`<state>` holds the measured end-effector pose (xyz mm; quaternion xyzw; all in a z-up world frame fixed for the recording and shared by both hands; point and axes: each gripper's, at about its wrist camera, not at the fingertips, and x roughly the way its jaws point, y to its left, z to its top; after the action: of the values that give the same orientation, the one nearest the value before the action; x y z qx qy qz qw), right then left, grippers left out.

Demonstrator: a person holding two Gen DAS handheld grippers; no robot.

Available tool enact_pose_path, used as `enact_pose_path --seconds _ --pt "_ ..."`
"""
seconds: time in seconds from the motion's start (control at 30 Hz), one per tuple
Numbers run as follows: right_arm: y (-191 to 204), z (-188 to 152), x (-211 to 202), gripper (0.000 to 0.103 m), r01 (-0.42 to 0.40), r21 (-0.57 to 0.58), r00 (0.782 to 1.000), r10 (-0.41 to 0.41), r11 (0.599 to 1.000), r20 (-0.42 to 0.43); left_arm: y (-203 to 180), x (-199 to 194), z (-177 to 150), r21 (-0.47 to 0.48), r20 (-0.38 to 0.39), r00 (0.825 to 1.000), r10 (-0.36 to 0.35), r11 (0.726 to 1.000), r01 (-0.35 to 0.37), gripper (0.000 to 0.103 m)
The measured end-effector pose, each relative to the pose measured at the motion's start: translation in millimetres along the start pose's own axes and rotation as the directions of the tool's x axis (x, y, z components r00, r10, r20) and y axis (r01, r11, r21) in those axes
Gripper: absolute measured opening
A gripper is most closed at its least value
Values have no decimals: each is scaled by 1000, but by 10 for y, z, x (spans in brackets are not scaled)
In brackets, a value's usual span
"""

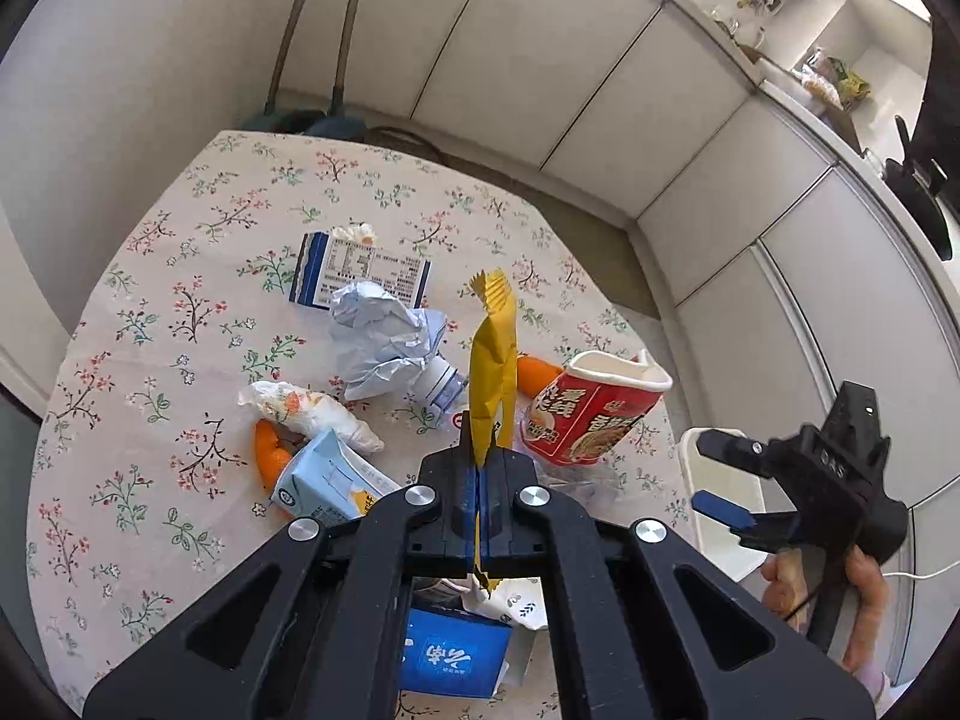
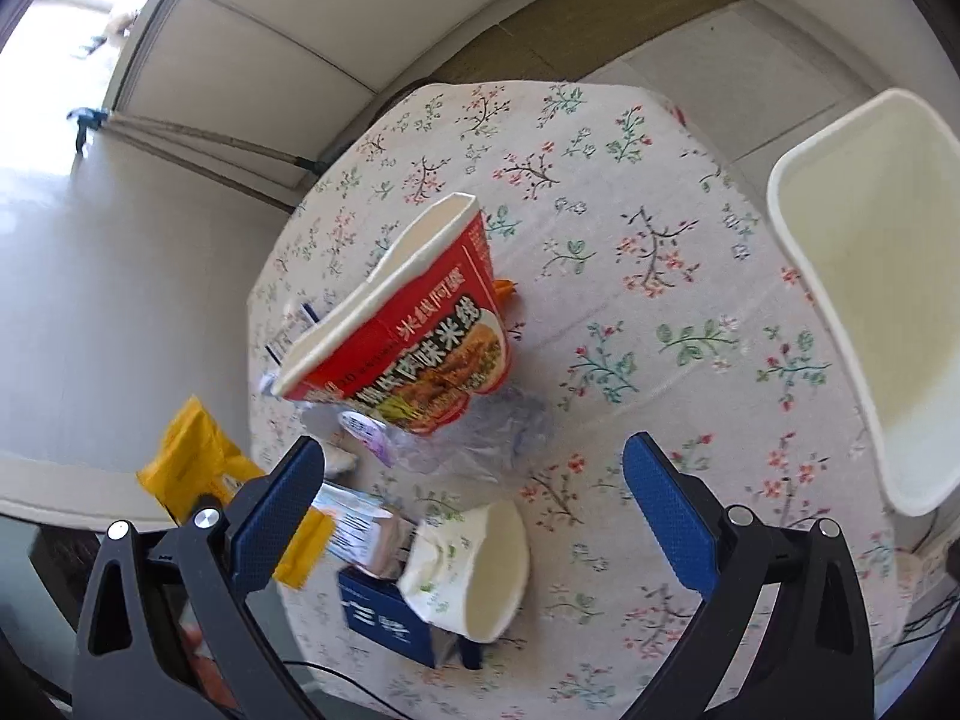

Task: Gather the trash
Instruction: 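Close the right gripper on the white paper cup while the left gripper holds the yellow packet up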

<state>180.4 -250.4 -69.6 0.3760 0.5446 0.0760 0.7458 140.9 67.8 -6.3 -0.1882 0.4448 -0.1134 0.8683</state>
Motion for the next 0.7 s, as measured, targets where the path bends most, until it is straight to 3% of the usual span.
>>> enact_pose_path --seconds 0.07,0.13,0.3,0.37,0.47,0.5,0.6,0.7 --pt "3 73 28 97 -47 42 999 46 998 5 -16 -49 36 8 10 1000 -14 1000 14 0" --pt "65 91 44 97 -33 38 999 33 999 -8 -15 -82 55 27 15 1000 -10 1000 10 0" --pt "361 -288 143 92 71 -166 988 -92 984 -127 48 -170 87 32 36 999 -13 999 12 0" --pt "299 -474 255 79 89 -179 975 -123 980 -185 58 -216 116 24 42 999 -25 999 24 0" --pt "82 -624 420 56 40 -105 955 -69 994 -288 24 -250 129 31 55 998 -36 999 34 0" --pt "38 -650 475 54 36 -90 950 -62 995 -306 11 -253 124 34 55 998 -39 999 38 0" --pt "33 -667 538 49 26 -87 950 -52 996 -307 -19 -243 102 46 49 998 -38 998 36 0" --pt "115 -704 575 29 18 -117 951 -53 993 -305 -7 -233 83 48 44 999 -28 999 26 0"
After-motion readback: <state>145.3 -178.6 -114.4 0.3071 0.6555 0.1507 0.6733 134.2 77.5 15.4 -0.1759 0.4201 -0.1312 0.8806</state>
